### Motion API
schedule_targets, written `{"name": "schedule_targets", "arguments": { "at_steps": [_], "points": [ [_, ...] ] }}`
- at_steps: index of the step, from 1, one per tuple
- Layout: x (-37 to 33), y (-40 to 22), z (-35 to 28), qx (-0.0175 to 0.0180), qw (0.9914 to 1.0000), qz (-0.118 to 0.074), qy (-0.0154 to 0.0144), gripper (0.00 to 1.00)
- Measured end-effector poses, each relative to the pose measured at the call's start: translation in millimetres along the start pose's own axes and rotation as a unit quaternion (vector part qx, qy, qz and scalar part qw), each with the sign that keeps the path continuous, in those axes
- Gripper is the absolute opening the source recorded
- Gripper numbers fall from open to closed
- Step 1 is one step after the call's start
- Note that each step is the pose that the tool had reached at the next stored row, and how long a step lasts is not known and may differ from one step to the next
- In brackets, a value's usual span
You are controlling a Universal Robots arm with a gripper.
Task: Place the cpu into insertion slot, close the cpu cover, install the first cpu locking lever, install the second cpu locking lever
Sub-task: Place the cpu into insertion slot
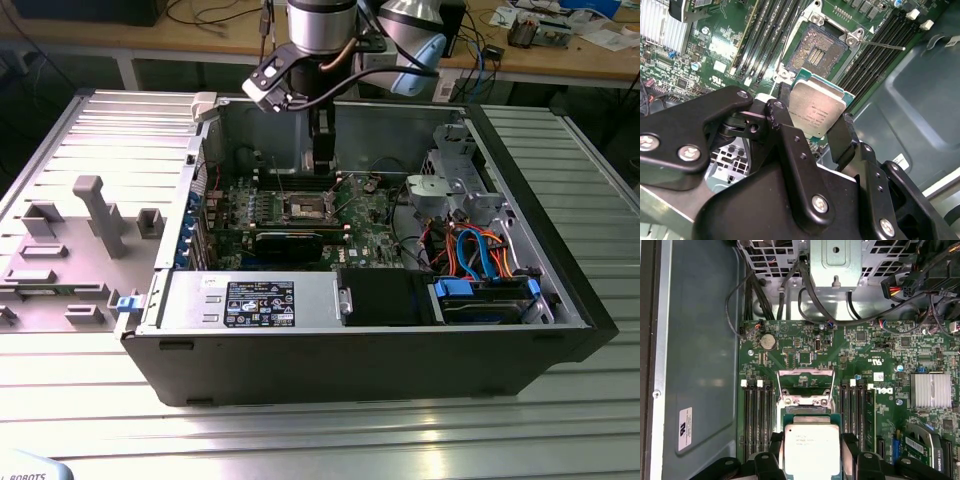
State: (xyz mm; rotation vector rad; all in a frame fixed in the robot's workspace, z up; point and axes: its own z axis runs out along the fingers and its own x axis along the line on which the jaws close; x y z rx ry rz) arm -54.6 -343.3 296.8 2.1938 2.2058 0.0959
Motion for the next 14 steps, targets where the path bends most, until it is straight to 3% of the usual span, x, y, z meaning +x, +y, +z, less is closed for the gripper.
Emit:
{"name": "schedule_targets", "arguments": {
  "at_steps": [5,7,14],
  "points": [
    [-0.1,-0.2,2.6,0.0000,1.00000,0.000,0.0000,0.54],
    [-0.2,-1.5,8.9,0.0000,1.00000,0.000,0.0000,0.54],
    [-0.5,-6.7,22.2,0.0000,1.00000,0.000,0.0000,0.54]
  ]
}}
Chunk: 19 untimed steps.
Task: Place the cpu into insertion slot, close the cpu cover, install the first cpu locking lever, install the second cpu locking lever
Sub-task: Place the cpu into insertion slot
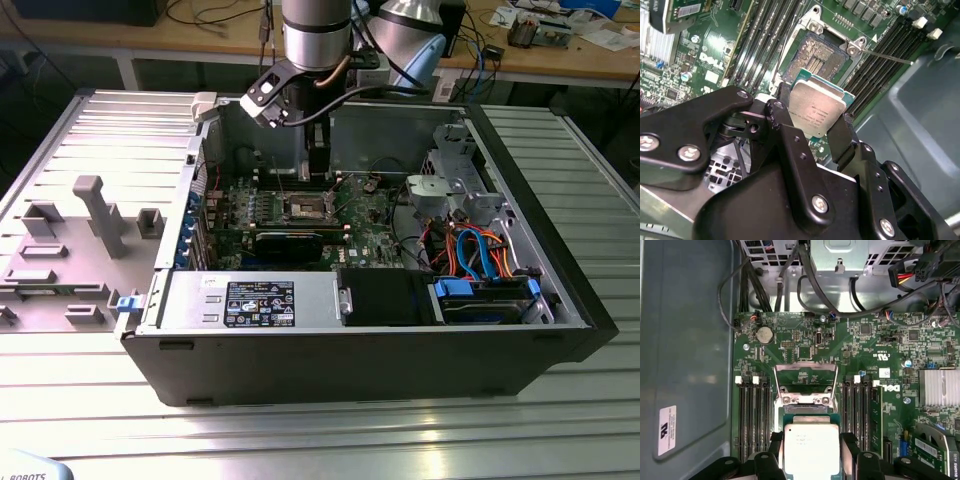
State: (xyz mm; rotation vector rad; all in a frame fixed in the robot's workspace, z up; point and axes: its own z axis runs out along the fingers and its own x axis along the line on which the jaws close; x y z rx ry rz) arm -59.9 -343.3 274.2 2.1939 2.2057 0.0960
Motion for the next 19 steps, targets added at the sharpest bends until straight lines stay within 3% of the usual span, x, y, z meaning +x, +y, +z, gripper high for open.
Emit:
{"name": "schedule_targets", "arguments": {
  "at_steps": [2,17,18,19],
  "points": [
    [-0.1,-0.5,3.0,0.0000,1.00000,0.000,0.0001,0.54],
    [-0.1,-0.6,3.7,0.0000,1.00000,0.000,0.0002,0.54],
    [-0.1,-0.6,3.8,-0.0001,1.00000,0.000,0.0015,0.54],
    [-0.1,-0.6,3.8,-0.0002,0.99999,0.000,0.0050,0.54]
  ]
}}
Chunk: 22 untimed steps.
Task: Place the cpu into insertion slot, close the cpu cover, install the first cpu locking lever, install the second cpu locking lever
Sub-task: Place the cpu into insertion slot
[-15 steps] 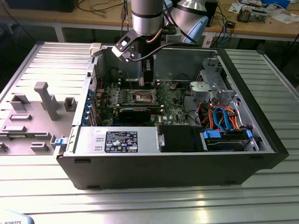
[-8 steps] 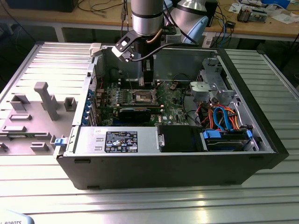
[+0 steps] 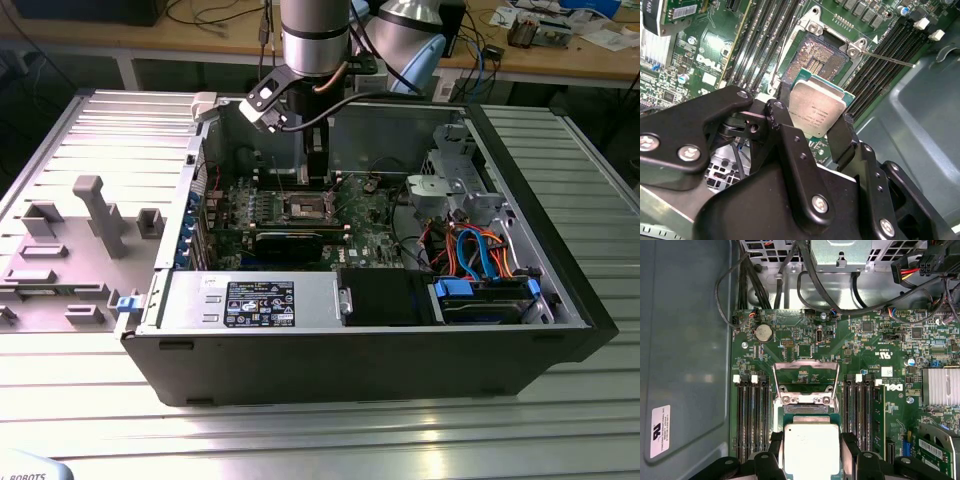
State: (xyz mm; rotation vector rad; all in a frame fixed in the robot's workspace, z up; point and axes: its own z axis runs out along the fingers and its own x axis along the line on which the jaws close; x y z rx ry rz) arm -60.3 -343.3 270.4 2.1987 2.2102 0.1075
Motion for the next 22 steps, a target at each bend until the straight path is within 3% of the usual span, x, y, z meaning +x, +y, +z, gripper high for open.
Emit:
{"name": "schedule_targets", "arguments": {
  "at_steps": [1,2,3,11,22],
  "points": [
    [0.0,-0.1,-0.2,0.0001,0.99993,0.001,0.0115,0.54],
    [0.0,-0.1,-0.1,0.0000,0.99983,0.001,0.0182,0.54],
    [0.0,-0.1,-0.1,0.0000,0.99981,0.001,0.0193,0.54],
    [0.0,-0.1,0.2,-0.0001,0.99981,0.001,0.0196,0.54],
    [-0.8,-6.4,23.3,-0.0021,0.99981,0.001,0.0195,0.54]
  ]
}}
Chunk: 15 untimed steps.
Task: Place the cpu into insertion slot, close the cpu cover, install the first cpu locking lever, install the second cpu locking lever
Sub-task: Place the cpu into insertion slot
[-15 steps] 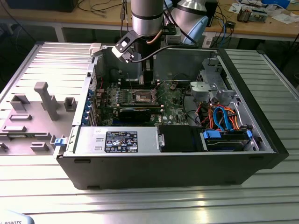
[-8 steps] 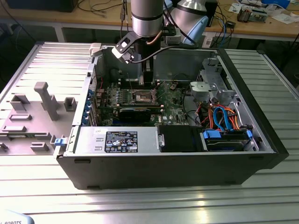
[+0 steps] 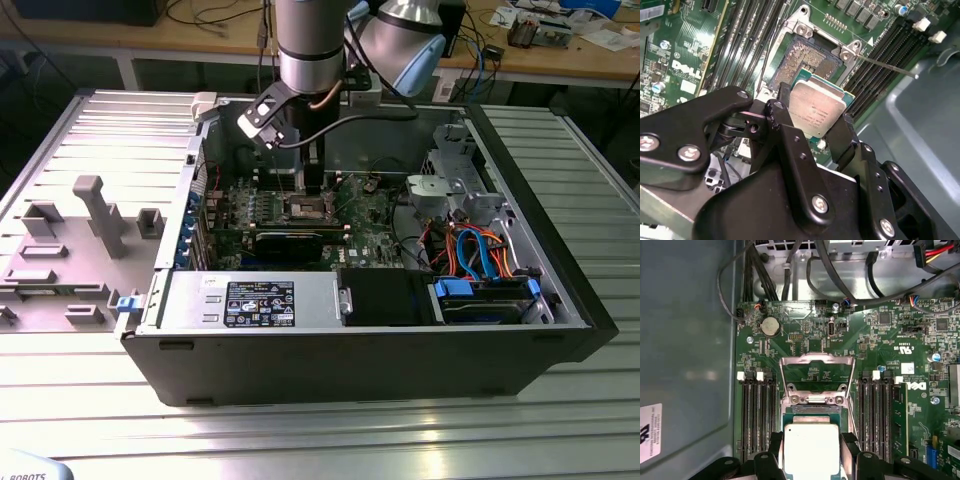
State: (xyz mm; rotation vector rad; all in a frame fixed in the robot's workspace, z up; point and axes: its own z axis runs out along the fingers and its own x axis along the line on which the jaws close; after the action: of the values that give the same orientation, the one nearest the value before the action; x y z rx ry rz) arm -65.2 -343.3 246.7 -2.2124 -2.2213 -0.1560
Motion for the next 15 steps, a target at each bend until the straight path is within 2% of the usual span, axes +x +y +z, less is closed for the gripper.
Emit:
{"name": "schedule_targets", "arguments": {
  "at_steps": [3,7,9,10,14,15],
  "points": [
    [-0.3,-0.5,3.3,0.0000,1.00000,0.000,-0.0001,0.54],
    [-0.2,-0.5,4.0,-0.0001,1.00000,0.000,0.0002,0.54],
    [-0.5,-1.1,7.4,-0.0001,1.00000,0.000,0.0000,0.54],
    [-0.8,-1.6,11.6,0.0000,1.00000,0.000,0.0000,0.54],
    [-1.0,-2.4,22.4,-0.0014,0.99981,0.019,-0.0013,0.54],
    [-1.1,-2.5,24.9,-0.0014,0.99981,0.019,-0.0013,0.54]
  ]
}}
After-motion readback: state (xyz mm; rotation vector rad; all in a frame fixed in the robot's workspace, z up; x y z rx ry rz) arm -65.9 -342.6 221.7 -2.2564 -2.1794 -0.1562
